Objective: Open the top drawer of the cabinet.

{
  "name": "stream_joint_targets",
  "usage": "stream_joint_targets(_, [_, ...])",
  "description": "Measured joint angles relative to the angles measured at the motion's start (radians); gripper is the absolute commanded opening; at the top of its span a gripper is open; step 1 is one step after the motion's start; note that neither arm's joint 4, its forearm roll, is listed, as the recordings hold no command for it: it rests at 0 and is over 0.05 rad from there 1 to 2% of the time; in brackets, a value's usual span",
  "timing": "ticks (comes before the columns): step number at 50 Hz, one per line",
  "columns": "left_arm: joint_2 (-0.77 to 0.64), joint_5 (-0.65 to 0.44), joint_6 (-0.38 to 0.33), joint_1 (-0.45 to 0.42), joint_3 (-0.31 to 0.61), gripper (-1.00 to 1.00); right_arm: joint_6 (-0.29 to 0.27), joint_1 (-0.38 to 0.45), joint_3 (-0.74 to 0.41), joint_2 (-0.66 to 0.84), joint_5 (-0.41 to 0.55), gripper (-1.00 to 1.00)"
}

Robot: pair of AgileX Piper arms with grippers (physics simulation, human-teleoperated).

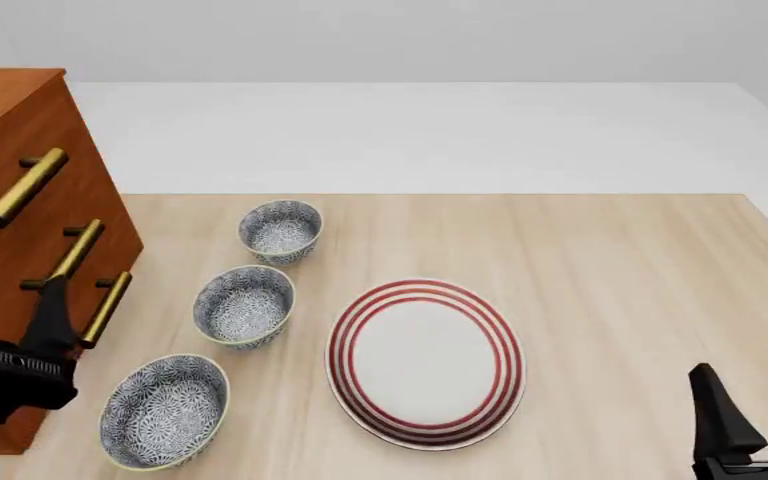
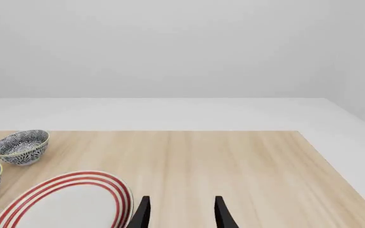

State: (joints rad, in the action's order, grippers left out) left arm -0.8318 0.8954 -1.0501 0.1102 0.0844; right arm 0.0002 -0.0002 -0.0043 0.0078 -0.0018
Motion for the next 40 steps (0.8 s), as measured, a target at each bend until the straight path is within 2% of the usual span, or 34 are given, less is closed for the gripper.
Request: stream_joint_targets(40, [-0.092, 0.011, -0.074, 0.044, 0.072, 1.0, 0.0, 0.0, 0.0, 0.0, 0.0, 1.0])
